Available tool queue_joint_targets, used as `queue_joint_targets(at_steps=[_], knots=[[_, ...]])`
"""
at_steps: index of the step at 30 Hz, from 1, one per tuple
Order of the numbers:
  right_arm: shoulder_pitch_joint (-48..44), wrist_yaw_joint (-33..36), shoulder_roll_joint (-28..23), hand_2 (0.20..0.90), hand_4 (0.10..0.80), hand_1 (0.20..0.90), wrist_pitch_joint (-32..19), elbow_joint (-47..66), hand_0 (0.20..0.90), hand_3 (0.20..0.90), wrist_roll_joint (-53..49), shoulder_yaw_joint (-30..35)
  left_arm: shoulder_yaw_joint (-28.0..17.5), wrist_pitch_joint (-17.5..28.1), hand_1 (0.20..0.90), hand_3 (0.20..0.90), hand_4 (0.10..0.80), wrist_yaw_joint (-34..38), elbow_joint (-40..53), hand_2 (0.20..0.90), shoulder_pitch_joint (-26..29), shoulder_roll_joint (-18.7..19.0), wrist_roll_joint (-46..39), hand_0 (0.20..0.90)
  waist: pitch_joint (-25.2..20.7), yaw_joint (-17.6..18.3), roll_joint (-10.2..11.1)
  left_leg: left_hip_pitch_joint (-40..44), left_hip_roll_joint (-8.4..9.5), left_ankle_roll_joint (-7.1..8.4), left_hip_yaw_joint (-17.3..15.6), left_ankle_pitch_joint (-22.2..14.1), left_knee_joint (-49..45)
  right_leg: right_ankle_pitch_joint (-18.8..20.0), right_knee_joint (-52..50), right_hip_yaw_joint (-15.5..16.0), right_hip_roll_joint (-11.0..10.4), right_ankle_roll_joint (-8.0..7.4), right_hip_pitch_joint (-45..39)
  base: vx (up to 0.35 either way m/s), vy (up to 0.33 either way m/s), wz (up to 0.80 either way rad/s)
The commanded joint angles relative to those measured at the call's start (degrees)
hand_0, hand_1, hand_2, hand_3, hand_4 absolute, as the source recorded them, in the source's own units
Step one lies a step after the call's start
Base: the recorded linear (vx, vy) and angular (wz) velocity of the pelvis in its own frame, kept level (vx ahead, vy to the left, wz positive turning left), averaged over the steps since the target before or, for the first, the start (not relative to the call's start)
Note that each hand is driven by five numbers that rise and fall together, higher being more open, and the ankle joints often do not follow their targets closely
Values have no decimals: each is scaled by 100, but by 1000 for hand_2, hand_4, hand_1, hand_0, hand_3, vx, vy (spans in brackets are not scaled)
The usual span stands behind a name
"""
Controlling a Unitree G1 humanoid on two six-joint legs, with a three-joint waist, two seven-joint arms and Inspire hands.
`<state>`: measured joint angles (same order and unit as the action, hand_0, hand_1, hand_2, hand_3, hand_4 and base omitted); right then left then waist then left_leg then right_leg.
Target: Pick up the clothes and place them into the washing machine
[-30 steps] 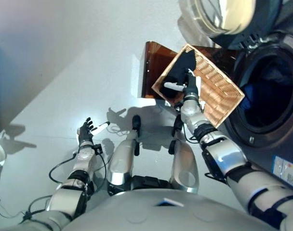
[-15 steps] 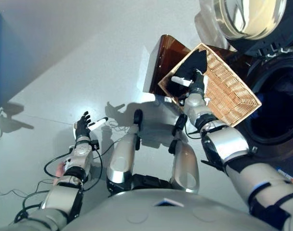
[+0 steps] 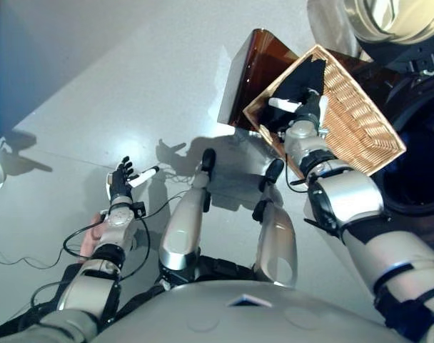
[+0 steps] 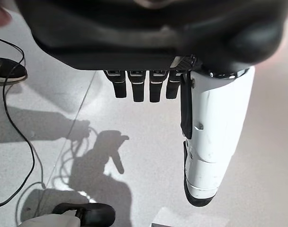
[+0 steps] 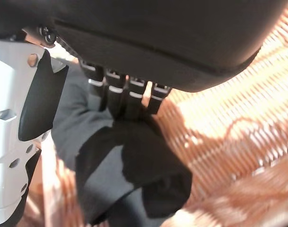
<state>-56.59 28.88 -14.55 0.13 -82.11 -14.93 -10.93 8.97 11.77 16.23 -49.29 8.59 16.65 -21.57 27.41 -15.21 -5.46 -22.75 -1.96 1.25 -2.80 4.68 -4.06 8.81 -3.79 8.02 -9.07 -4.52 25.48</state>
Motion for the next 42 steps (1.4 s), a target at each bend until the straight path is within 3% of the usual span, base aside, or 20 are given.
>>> queue_joint_targets(at_steps=[1,17,18,19,20,21,22,42], knots=[[-604,21,-156,900,800,900,41,-64,900,900,334,-189,116,299,900,900,800,129,412,900,-236,576,-98,900,75,-195,-325,-496,253,236,-35,281,-137,-645,-894,-98,-274,-258,43,-5,-5,9],[-862,-43,-308,900,800,900,305,-230,900,900,987,-455,136,268,900,900,800,142,489,900,-229,530,-131,900,157,-295,-490,-830,350,171,14,218,-320,-690,-1093,-123,-322,-263,346,1,1,2],[-896,-63,-340,790,722,790,336,-228,790,790,1055,-498,141,279,900,900,800,149,579,900,-249,539,-144,900,160,-303,-516,-883,359,159,18,219,-339,-693,-1124,-140,-317,-262,400,3,7,6],[-906,-65,-356,491,508,491,339,-224,491,491,1081,-509,140,275,900,900,800,143,563,900,-242,533,-138,900,165,-308,-524,-908,354,156,17,223,-348,-702,-1150,-143,-319,-260,435,2,7,3],[-931,-66,-376,425,461,425,343,-217,425,425,1125,-537,152,290,900,900,800,155,591,900,-255,534,-139,900,168,-310,-530,-932,352,155,23,226,-350,-709,-1161,-151,-321,-260,461,0,0,0],[-960,-58,-395,252,337,252,354,-211,252,252,1169,-572,159,297,900,900,800,154,641,900,-262,543,-140,900,172,-315,-545,-956,357,156,31,228,-356,-721,-1183,-162,-321,-258,497,0,0,0],[-960,-58,-396,200,300,200,354,-211,200,200,1169,-572,159,296,900,900,800,154,642,900,-262,543,-140,900,170,-315,-544,-959,357,156,31,228,-357,-721,-1185,-162,-322,-258,501,0,0,0],[-760,-172,-460,200,300,200,255,-241,200,200,811,-212,96,218,900,900,800,85,782,900,-429,469,-59,900,135,-294,-561,-1107,395,39,2,-16,-696,-852,-1452,-279,-325,-228,657,-1,0,2]])
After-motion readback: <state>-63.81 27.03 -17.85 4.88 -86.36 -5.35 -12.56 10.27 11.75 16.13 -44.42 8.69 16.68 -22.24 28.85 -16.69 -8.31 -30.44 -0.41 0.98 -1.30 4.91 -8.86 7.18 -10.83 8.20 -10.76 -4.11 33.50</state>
